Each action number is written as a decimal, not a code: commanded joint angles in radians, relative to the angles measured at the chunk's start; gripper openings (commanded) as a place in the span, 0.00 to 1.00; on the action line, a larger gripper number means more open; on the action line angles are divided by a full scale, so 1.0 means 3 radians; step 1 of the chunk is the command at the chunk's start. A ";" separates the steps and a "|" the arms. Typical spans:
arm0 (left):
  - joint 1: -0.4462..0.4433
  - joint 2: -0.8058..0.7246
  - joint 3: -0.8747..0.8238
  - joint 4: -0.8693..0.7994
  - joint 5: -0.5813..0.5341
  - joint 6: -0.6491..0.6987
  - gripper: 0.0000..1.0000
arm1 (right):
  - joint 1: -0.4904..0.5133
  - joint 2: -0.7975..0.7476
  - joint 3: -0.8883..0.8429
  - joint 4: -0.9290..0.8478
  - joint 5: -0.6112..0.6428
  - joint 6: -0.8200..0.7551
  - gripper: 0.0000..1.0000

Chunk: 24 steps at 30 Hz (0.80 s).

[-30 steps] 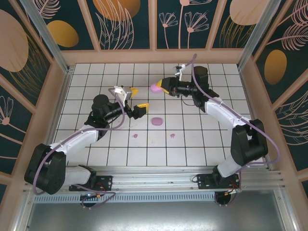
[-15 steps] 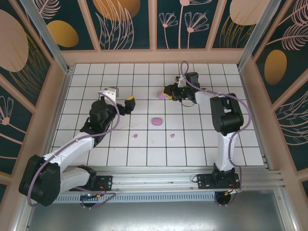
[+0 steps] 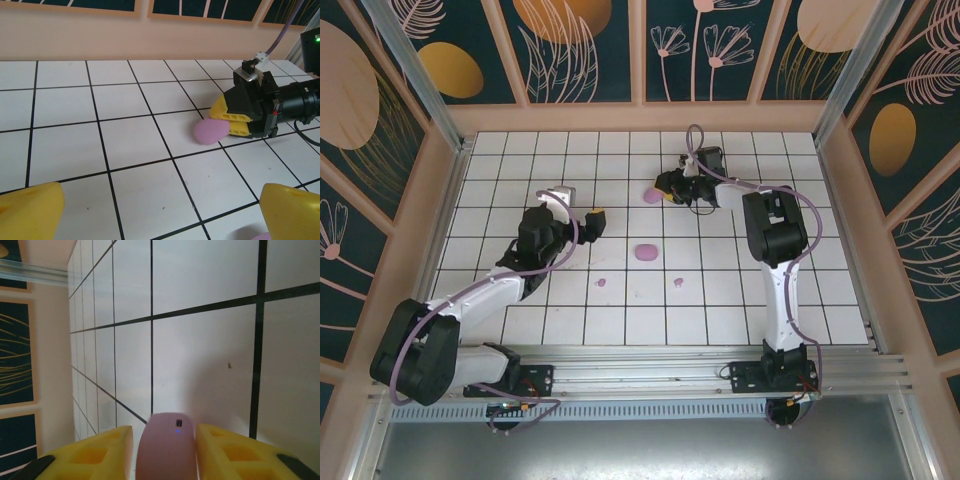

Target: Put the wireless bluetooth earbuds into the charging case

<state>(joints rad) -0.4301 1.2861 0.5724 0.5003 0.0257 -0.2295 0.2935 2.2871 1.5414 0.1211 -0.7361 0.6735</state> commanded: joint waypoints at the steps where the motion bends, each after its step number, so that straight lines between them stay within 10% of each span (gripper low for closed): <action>1: 0.0012 0.0042 0.0112 0.0052 0.0077 0.0094 0.99 | 0.0038 0.0076 0.0124 -0.0195 0.0157 -0.0153 0.40; 24: 0.0012 -0.0239 0.0078 -0.0236 0.0613 0.0355 0.98 | 0.0084 -0.1259 -0.0704 -0.0764 0.0651 -0.1674 0.49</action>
<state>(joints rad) -0.4301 1.2472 0.5838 0.4423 0.1249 -0.1604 0.2974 2.0327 1.3880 -0.0772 -0.5343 0.3637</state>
